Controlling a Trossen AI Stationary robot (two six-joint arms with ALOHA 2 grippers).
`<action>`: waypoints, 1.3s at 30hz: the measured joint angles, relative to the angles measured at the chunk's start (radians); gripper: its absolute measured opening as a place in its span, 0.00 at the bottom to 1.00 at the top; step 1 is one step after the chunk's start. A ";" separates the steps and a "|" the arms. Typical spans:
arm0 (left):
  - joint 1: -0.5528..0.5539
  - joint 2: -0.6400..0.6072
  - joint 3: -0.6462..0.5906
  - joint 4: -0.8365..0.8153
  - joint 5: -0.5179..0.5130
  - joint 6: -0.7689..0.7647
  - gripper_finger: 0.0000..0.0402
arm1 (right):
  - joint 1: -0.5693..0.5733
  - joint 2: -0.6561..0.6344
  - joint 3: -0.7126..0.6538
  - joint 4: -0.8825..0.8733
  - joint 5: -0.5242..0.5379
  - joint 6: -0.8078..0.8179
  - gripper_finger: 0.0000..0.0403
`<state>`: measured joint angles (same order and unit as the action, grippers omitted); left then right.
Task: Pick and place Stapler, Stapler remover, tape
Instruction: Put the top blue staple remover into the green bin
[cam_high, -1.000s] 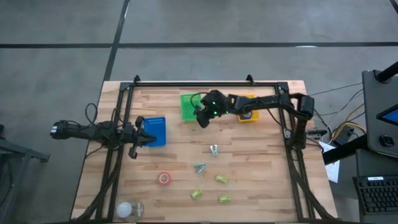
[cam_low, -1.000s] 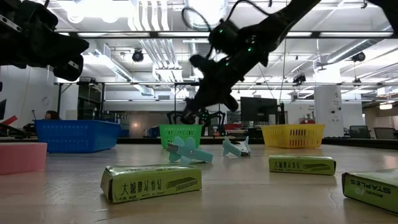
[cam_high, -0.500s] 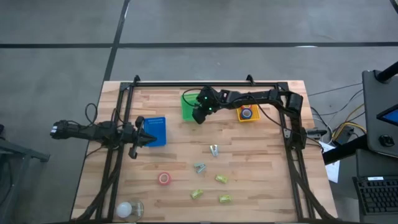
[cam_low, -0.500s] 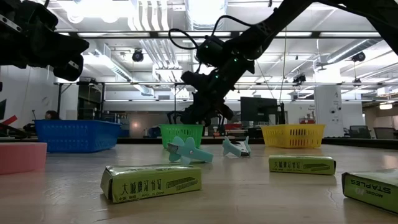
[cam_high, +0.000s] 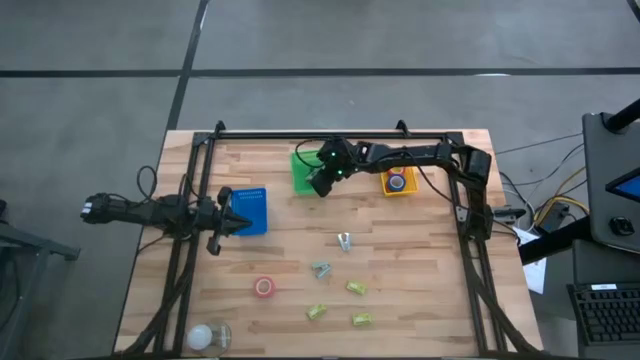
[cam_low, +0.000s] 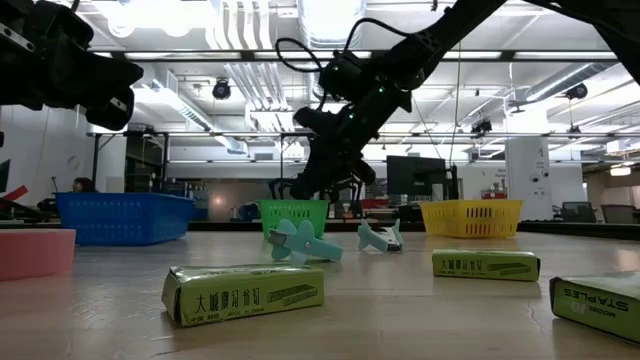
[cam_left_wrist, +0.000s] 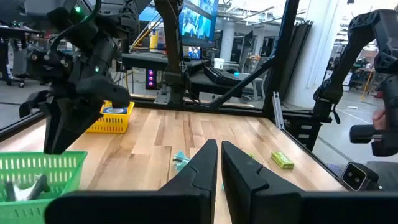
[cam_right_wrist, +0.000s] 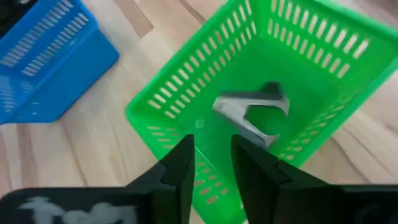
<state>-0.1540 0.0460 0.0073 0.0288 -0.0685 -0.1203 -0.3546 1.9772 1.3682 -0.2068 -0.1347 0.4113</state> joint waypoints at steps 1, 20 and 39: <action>0.000 0.000 0.000 0.000 0.000 0.000 0.06 | 0.003 -0.010 0.000 0.000 -0.011 -0.014 0.28; 0.000 0.004 0.000 0.000 0.000 0.000 0.06 | 0.270 -0.185 -0.116 -0.338 0.113 0.114 0.28; 0.000 0.004 0.000 0.000 0.000 0.000 0.06 | 0.402 -0.193 -0.255 -0.388 0.138 0.401 0.26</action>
<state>-0.1543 0.0498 0.0074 0.0284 -0.0685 -0.1200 0.0478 1.7840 1.1133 -0.5947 0.0035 0.8127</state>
